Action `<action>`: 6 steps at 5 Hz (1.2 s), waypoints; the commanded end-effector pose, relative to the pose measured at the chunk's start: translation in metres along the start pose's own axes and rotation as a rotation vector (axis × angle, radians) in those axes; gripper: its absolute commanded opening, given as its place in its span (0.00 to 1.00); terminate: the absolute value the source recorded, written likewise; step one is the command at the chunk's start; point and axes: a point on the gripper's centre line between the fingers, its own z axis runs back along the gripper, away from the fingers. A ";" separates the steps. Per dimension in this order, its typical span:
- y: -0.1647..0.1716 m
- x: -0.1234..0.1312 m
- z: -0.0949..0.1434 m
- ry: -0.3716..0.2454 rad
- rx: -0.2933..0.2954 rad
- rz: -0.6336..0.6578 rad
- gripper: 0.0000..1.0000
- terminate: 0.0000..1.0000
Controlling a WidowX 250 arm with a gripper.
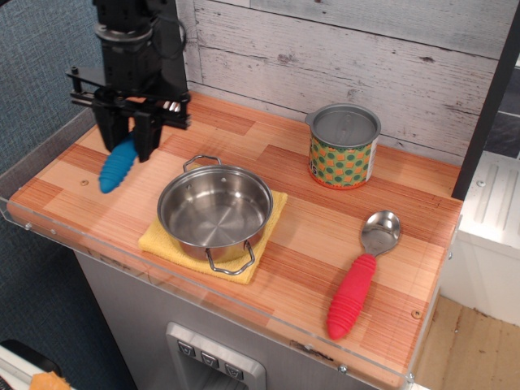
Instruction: Move the blue fork to the left of the pot
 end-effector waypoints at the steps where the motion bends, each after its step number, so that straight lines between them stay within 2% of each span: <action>1: 0.025 0.016 -0.008 0.006 0.082 -0.131 0.00 0.00; 3: 0.022 0.019 -0.027 -0.050 0.098 -0.149 0.00 0.00; 4: 0.023 0.016 -0.034 -0.065 0.076 -0.139 0.00 0.00; 6: 0.017 0.015 -0.046 -0.055 0.064 -0.155 0.00 0.00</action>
